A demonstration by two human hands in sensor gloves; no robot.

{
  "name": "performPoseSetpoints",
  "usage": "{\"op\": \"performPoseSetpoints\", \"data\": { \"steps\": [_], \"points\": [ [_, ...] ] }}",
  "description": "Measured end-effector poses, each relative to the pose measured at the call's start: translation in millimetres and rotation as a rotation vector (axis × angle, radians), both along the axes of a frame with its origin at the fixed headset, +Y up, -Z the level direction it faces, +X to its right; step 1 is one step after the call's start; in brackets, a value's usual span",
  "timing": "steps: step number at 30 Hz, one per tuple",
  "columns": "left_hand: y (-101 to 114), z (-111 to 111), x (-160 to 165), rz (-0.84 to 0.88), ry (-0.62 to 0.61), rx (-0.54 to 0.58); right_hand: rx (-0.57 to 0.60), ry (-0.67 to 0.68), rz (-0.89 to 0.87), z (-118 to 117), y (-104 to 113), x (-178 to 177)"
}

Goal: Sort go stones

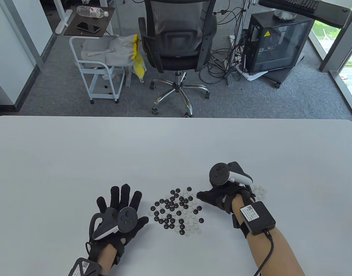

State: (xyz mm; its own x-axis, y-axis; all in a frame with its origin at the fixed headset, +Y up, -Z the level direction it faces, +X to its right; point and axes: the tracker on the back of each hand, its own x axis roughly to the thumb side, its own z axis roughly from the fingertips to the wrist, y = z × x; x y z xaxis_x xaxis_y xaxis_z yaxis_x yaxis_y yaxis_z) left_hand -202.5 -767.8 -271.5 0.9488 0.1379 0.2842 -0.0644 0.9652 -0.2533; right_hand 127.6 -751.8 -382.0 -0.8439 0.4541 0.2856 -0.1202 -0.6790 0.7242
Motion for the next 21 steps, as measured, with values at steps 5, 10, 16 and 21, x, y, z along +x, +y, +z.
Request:
{"op": "performPoseSetpoints", "data": {
  "steps": [5, 10, 16, 21],
  "points": [
    [1, 0, -1, 0.012, 0.003, 0.005, -0.023, 0.031, 0.004, 0, -12, -18],
    [1, 0, -3, 0.022, 0.005, 0.007, -0.031, 0.019, 0.034, -2, -16, -13],
    [1, 1, -5, 0.024, 0.008, 0.006, 0.014, -0.087, 0.153, -9, -8, 23],
    [1, 1, -5, 0.024, 0.006, 0.012, 0.021, -0.227, 0.211, -12, -5, 64]
  ]
}}
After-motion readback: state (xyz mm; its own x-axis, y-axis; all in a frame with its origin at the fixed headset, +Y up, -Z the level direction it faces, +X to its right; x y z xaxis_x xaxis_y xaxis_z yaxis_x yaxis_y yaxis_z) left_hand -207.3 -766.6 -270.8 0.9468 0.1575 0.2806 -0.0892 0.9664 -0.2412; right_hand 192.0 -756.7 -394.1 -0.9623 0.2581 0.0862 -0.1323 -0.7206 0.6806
